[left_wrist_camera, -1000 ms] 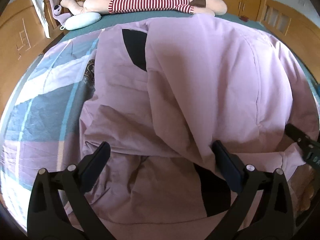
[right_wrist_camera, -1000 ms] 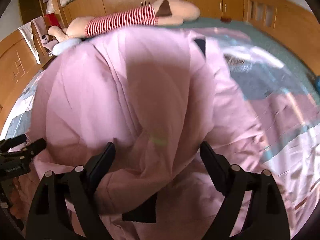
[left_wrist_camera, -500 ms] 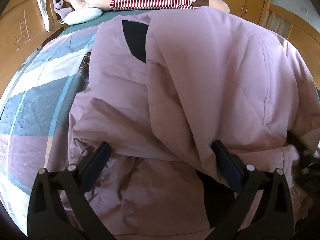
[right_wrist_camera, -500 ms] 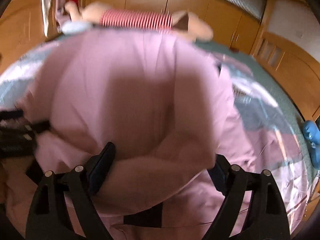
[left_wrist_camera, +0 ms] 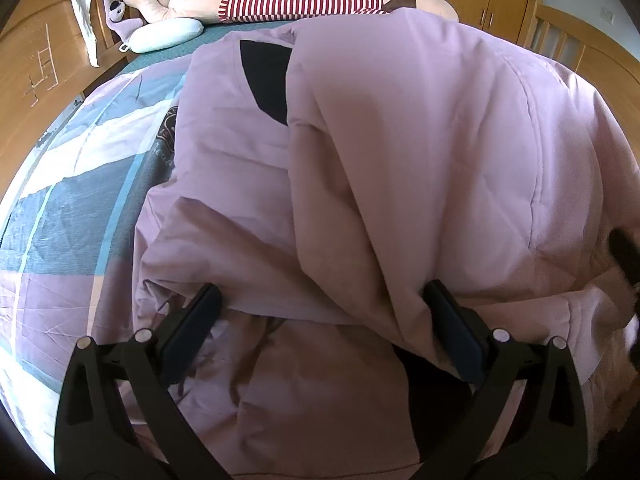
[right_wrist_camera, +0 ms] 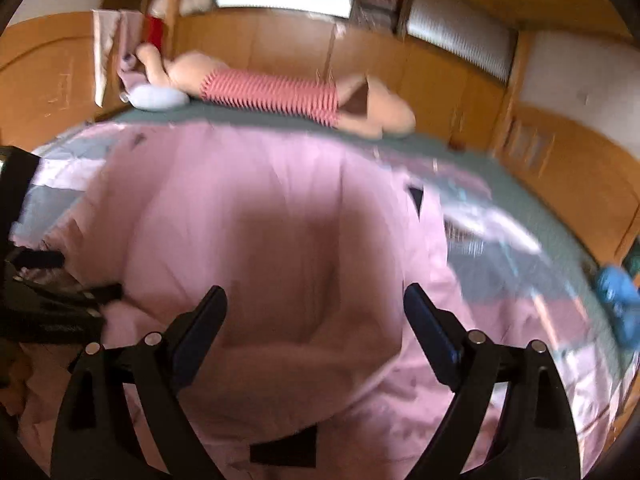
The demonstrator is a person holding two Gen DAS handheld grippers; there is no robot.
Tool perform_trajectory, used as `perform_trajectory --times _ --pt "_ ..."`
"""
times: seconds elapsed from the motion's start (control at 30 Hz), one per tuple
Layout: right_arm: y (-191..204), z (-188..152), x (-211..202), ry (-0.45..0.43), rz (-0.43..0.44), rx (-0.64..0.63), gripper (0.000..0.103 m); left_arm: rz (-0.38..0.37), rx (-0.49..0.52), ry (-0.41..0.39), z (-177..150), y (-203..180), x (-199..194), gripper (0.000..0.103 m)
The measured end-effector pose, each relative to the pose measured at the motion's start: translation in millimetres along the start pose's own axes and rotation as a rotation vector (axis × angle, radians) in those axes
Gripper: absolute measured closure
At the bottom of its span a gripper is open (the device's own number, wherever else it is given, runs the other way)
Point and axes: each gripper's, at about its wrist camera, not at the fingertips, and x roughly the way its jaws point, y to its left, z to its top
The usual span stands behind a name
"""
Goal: Fold large clothes
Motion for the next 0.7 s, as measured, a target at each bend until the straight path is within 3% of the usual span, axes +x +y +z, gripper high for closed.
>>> perform_trajectory --times 0.17,0.5,0.7 --pt "26 -20 40 0.172 -0.035 -0.131 0.011 -0.005 -0.002 0.006 0 0 -1 0.002" --pt "19 -24 48 0.198 -0.017 -0.104 0.005 -0.014 -0.003 0.008 -4 6 -7 0.002" --pt "19 -24 47 0.186 -0.009 -0.091 0.005 0.021 0.014 0.003 -5 -2 -3 0.002"
